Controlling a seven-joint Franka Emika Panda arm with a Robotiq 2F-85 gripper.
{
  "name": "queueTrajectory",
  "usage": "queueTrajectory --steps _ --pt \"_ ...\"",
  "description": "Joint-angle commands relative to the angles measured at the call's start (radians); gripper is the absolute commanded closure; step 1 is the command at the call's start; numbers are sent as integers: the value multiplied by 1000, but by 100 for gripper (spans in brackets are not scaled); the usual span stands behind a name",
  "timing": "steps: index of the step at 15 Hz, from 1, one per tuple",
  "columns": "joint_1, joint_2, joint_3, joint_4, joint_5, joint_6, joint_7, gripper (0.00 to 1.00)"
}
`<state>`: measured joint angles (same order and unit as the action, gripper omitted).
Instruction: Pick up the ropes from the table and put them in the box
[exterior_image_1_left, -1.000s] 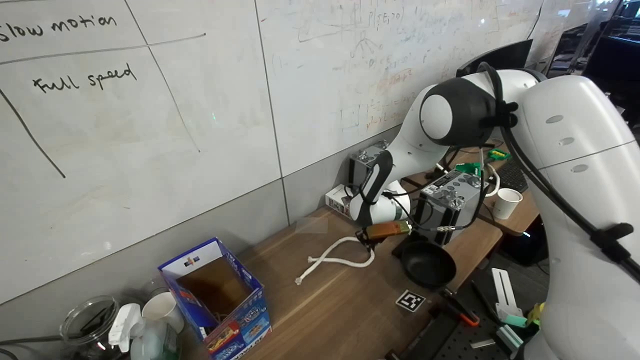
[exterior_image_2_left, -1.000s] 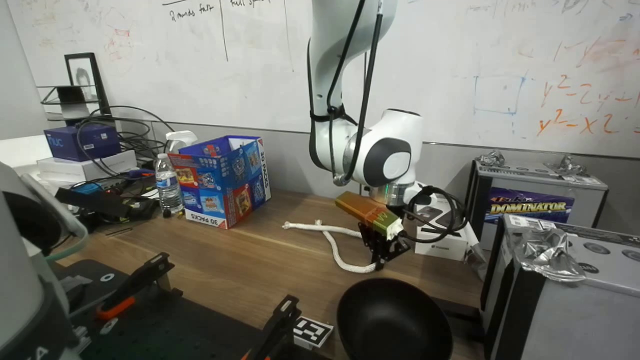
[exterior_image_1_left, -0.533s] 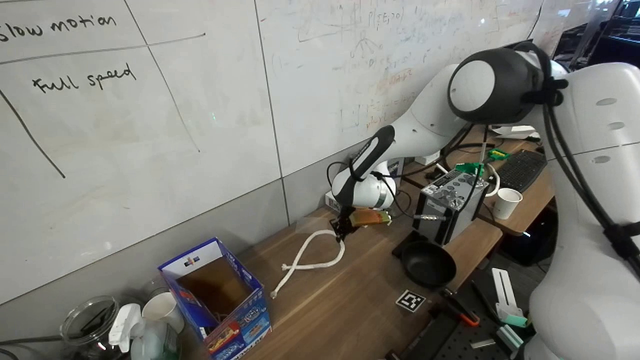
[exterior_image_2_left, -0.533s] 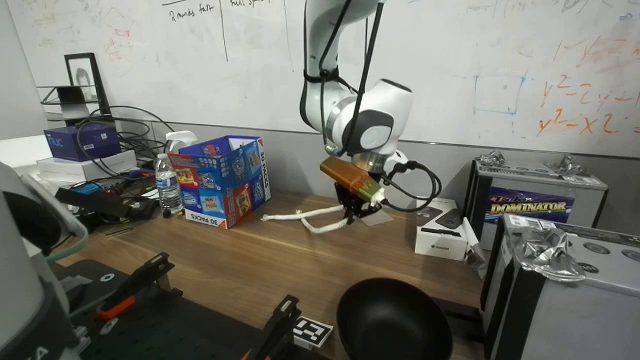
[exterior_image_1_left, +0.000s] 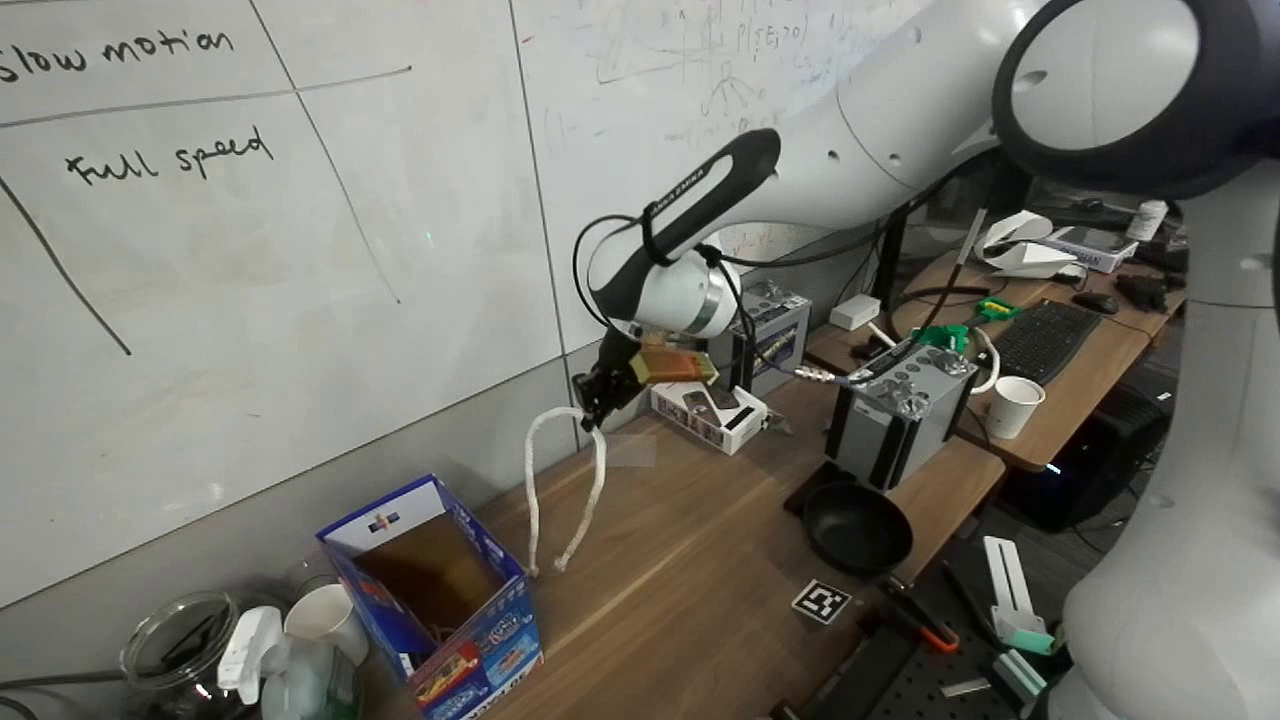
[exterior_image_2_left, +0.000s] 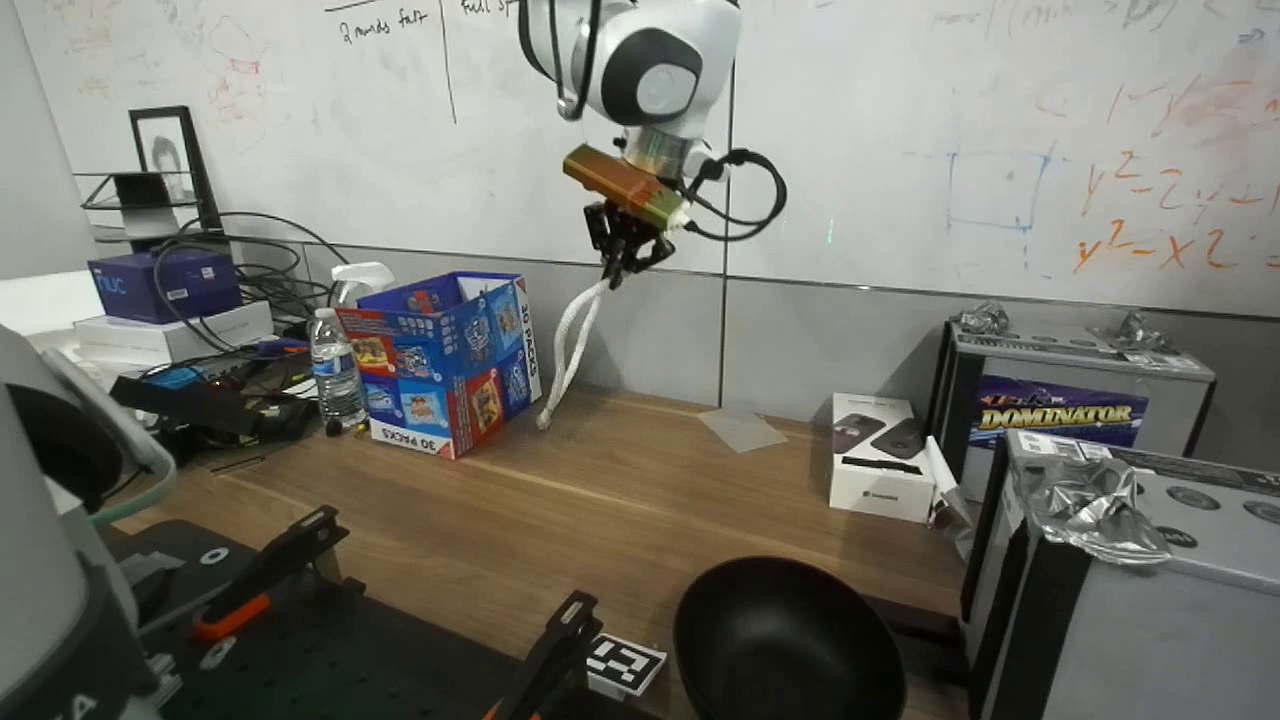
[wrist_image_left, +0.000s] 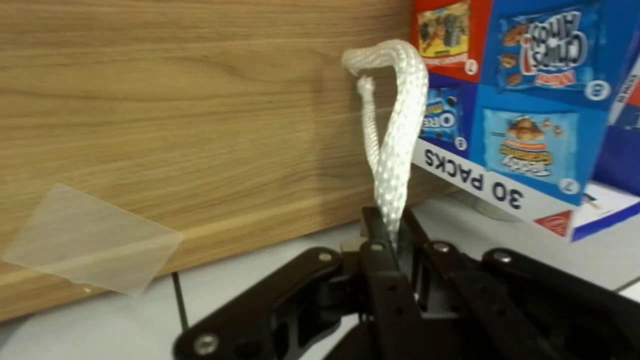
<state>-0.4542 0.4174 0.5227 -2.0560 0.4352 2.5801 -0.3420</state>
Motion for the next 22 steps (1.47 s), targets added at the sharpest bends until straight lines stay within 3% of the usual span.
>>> queueTrajectory --steps 1,6,9,14,22 --pt "185 -170 -110 26 10 -110 71 97" --pt "434 -298 -238 124 -142 -212 313 97" --pt "526 -330 -270 192 -250 -274 446 97" --pt "613 -330 -283 274 -372 -345 571 97" --pt "678 -311 -276 335 -459 -403 640 97"
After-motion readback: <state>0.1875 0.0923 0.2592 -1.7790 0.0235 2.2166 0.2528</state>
